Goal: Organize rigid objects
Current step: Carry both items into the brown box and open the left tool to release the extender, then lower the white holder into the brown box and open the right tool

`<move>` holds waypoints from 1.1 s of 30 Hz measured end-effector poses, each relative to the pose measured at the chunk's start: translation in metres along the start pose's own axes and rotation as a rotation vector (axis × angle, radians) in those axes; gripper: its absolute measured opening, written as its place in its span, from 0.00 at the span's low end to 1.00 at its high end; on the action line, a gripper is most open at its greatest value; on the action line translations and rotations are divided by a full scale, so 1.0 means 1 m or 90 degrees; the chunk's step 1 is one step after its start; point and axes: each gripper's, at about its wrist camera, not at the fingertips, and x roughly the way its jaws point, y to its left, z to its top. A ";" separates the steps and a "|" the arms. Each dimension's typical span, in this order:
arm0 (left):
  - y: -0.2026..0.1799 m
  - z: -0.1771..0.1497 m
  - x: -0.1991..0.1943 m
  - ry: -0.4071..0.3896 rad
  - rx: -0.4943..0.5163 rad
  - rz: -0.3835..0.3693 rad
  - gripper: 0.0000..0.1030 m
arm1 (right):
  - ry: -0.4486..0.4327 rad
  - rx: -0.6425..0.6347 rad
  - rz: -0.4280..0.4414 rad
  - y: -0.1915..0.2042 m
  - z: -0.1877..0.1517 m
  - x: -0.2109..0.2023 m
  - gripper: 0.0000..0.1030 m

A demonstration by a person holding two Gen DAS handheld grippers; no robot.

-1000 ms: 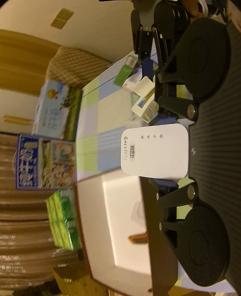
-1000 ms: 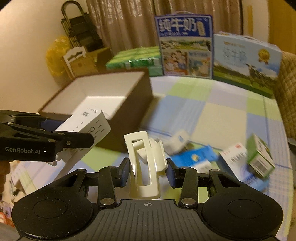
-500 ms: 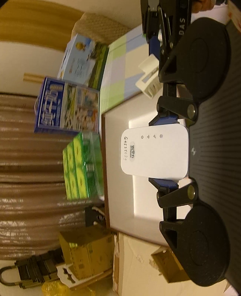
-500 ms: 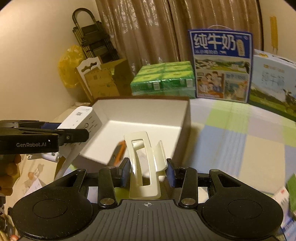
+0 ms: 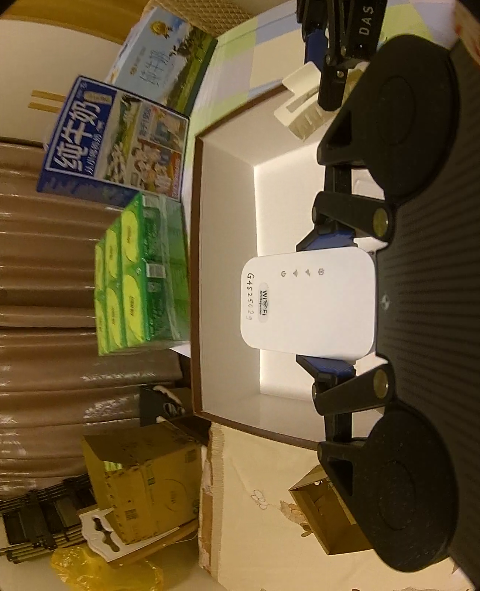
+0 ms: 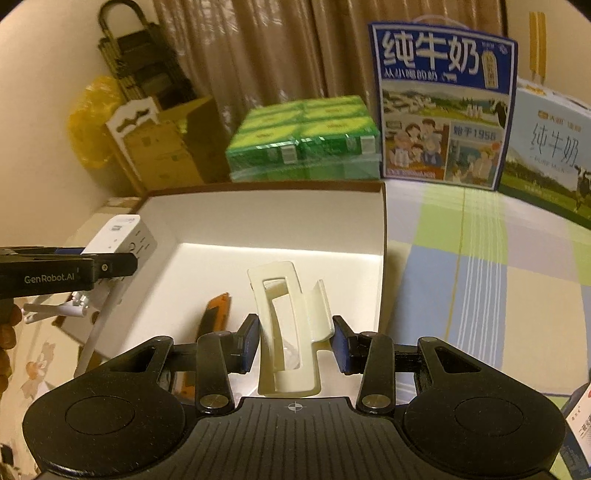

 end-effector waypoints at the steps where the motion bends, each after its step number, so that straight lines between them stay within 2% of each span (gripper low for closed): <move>1: 0.002 0.001 0.007 0.007 -0.001 0.001 0.50 | 0.004 0.004 -0.006 0.000 0.001 0.005 0.37; 11: 0.016 -0.003 0.055 0.073 -0.014 0.002 0.50 | 0.043 0.020 -0.056 0.000 0.006 0.038 0.37; 20: 0.025 -0.009 0.082 0.120 -0.020 -0.004 0.50 | 0.058 0.019 -0.085 0.003 0.008 0.053 0.37; 33: 0.023 -0.006 0.070 0.109 0.003 -0.030 0.51 | 0.050 0.017 -0.132 0.006 0.009 0.058 0.37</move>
